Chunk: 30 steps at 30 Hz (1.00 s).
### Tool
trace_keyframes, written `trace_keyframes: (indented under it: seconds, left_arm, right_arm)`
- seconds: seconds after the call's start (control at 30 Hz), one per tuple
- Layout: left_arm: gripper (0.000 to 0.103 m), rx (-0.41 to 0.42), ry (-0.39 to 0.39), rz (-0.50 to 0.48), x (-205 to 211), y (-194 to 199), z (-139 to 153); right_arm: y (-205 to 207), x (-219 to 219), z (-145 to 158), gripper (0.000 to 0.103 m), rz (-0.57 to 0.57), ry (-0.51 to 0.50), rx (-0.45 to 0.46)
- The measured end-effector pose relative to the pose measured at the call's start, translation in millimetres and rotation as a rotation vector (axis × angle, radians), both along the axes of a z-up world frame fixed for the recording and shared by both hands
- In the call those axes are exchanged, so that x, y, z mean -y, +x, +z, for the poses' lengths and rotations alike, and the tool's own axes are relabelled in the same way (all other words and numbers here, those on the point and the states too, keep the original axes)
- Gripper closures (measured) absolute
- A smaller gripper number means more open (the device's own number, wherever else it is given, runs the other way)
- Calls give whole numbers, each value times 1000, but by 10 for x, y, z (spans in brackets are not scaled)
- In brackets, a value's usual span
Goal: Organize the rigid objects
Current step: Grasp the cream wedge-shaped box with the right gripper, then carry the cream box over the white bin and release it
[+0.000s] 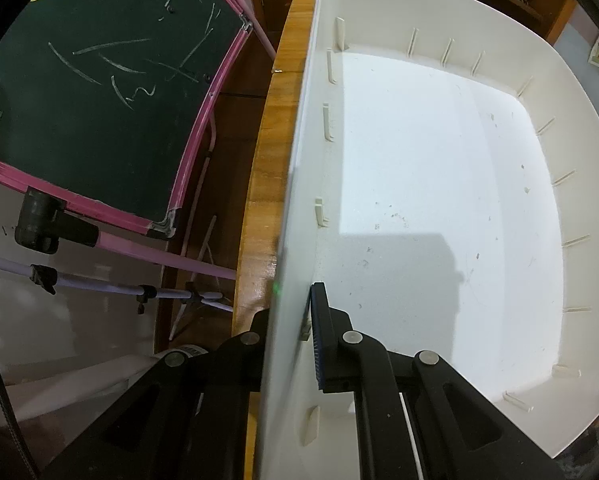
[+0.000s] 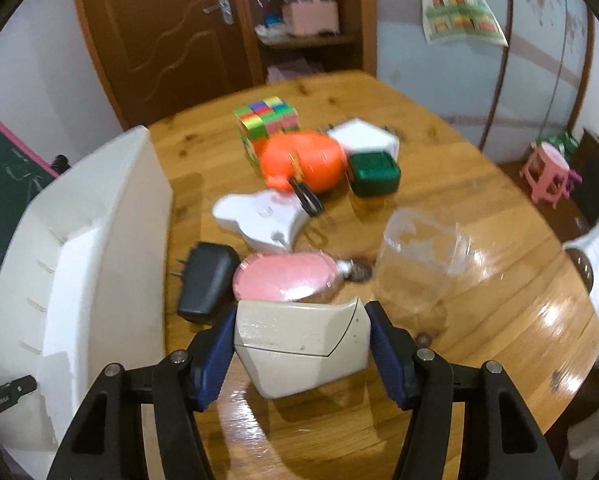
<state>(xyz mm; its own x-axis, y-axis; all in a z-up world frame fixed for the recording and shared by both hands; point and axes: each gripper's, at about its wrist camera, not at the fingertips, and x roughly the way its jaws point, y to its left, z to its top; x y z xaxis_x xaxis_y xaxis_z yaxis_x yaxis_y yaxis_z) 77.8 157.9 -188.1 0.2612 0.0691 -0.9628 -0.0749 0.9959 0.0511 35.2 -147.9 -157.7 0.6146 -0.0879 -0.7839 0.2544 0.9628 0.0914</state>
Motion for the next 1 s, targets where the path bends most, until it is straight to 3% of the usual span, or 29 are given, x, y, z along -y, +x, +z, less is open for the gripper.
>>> trace_keyframes:
  seconds: [0.37,0.6,0.83,1.0]
  left_arm:
    - [93,-3,-1,8,9,-3,5]
    - [93,2,-12,21,-15,-9,7]
    - [93,21,-28,33,-57,-36,28]
    - [93,29,-43,36,-88,-48,41]
  right_arm:
    - [-152,-262,846,40,188,-126,259]
    - [-131,-569,1381,40,387,-162,379]
    - [100,-1016,1444,40,558,-161,332]
    - [247,-1294,1198,40,634,-145,236]
